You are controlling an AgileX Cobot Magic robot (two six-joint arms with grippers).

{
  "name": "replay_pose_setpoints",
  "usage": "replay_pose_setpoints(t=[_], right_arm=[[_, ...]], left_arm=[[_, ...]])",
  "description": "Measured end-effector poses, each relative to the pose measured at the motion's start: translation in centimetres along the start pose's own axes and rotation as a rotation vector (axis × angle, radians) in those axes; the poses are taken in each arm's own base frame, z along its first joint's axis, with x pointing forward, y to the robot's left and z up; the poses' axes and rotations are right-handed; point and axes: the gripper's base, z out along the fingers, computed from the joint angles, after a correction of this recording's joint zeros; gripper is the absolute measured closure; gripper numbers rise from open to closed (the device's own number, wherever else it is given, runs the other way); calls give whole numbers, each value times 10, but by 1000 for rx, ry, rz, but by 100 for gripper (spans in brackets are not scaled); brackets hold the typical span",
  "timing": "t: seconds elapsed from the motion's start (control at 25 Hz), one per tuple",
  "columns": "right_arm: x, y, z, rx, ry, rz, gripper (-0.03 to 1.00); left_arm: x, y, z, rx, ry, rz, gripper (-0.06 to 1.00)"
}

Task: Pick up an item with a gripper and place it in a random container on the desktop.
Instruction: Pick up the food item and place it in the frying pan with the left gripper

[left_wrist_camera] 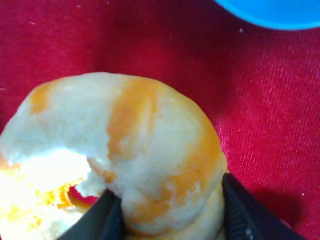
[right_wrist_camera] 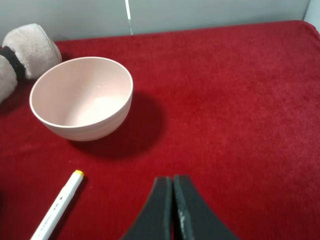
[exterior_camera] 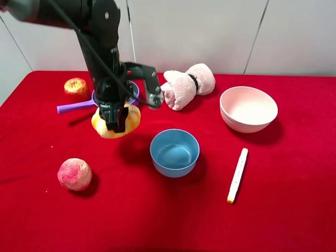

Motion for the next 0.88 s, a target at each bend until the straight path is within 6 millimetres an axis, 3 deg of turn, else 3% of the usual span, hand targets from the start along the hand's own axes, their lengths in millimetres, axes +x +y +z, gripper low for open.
replay_pose_setpoints(t=[0.32, 0.56, 0.88], right_arm=[[0, 0, 0, 0, 0, 0, 100], [0, 0, 0, 0, 0, 0, 100], [0, 0, 0, 0, 0, 0, 100]], left_arm=[[-13, 13, -34, -63, -62, -1, 57], [-16, 16, -44, -80, -79, -2, 57], [10, 38, -45, -78, -72, -88, 57]])
